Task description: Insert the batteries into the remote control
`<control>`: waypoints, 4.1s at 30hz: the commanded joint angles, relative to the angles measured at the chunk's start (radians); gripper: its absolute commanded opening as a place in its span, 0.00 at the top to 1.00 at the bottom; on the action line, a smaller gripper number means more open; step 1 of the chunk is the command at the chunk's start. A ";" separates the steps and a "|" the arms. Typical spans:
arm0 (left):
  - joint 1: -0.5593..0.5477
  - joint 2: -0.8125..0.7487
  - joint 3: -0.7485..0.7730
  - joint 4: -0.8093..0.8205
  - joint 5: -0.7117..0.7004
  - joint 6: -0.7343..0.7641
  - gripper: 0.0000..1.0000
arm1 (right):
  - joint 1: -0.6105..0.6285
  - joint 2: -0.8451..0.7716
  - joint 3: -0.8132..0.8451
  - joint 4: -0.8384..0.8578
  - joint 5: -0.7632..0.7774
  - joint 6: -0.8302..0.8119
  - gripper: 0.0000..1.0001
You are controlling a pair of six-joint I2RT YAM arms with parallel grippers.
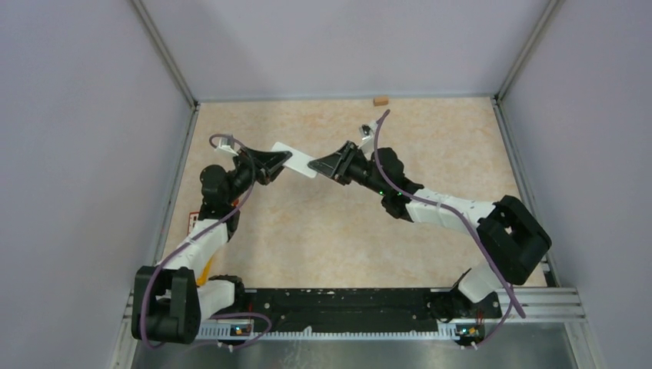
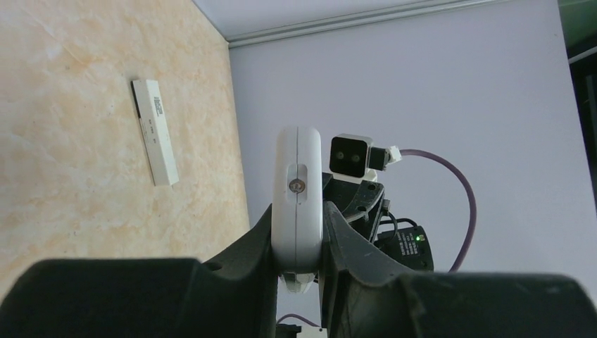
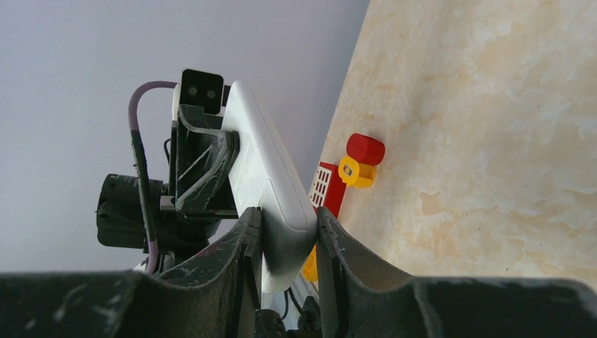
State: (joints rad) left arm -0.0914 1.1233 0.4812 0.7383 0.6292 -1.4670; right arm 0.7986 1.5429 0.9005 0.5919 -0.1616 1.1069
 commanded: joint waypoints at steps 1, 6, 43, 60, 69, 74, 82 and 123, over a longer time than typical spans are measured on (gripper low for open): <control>-0.088 -0.030 0.094 0.043 0.344 0.045 1.00 | 0.024 0.034 0.040 0.098 -0.129 -0.115 1.00; -0.046 -0.033 0.183 -0.126 0.328 0.226 1.00 | -0.003 -0.077 -0.012 0.020 -0.203 -0.300 0.64; -0.035 -0.056 0.273 -0.393 0.419 0.536 0.46 | -0.033 -0.102 0.144 -0.328 -0.498 -0.609 1.00; -0.015 -0.187 0.354 -1.089 -0.252 0.896 0.01 | -0.038 0.170 0.362 -0.980 0.587 -0.806 1.00; -0.014 -0.243 0.358 -1.117 -0.284 0.928 0.01 | -0.031 0.342 0.456 -1.087 0.837 -0.881 1.00; -0.014 -0.256 0.396 -1.190 -0.305 0.916 0.01 | -0.004 0.438 0.495 -1.112 0.852 -0.891 1.00; -0.014 -0.324 0.434 -1.318 -0.404 0.933 0.01 | 0.057 0.532 0.572 -1.163 0.795 -0.864 0.67; -0.014 -0.771 0.541 -1.393 -0.670 1.002 0.01 | 0.050 -1.140 0.063 -1.020 1.303 -0.939 0.04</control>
State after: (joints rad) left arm -0.1097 0.3683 1.0325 -0.7040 -0.0223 -0.4477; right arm 0.8543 0.4324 1.0100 -0.5426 1.0943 0.2634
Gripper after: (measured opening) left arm 0.986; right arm 0.962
